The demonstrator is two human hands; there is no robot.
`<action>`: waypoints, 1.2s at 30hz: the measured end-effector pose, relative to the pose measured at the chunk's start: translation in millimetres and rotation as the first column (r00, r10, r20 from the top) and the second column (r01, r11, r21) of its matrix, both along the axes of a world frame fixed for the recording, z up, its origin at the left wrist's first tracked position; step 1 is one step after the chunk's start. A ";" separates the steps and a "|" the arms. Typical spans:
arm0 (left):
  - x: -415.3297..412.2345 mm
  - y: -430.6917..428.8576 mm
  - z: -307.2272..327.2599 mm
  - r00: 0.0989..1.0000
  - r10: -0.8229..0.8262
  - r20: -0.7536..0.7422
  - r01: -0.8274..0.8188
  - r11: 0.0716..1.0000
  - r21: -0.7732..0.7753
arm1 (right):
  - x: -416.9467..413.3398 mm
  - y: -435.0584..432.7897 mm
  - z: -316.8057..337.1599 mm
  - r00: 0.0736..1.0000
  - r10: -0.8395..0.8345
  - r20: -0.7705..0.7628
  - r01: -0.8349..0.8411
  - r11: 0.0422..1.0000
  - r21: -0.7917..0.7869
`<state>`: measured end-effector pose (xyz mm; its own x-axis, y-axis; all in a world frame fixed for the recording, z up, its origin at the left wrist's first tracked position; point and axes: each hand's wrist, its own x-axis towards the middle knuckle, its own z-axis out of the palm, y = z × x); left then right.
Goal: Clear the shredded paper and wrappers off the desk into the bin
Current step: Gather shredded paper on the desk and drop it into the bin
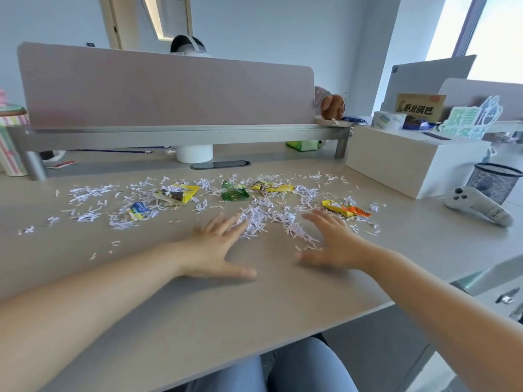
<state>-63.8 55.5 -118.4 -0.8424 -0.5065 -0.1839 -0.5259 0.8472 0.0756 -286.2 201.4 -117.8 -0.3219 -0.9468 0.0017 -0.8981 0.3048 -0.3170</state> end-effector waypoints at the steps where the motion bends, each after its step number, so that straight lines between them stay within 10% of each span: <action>1: 2.3 1.7 -3.2 0.998 -0.027 0.056 0.027 1.000 0.005 | -2.2 2.8 -5.0 0.999 -0.005 -0.053 0.010 0.995 0.096; 14: -87.5 -67.5 -12.3 0.976 -0.100 -0.194 0.103 0.995 0.003 | -22.0 -102.5 -15.7 0.992 -0.079 -0.094 0.081 0.996 0.022; 27: -87.8 -63.3 -10.0 0.972 0.038 -0.230 -0.077 0.984 -0.162 | -19.4 -128.5 -6.5 0.976 0.187 -0.113 -0.204 0.964 -0.172; 36: -3.5 -84.7 42.3 0.808 0.266 -0.526 -0.305 0.952 0.012 | 52.4 -173.8 51.5 0.941 0.285 0.182 -0.166 0.858 -0.486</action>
<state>-67.3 -29.2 -76.2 -0.6189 -0.7338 0.2802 -0.6453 0.6784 0.3513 -233.8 27.6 -66.3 -0.1463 -0.9032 0.4035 -0.8025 -0.1302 -0.5823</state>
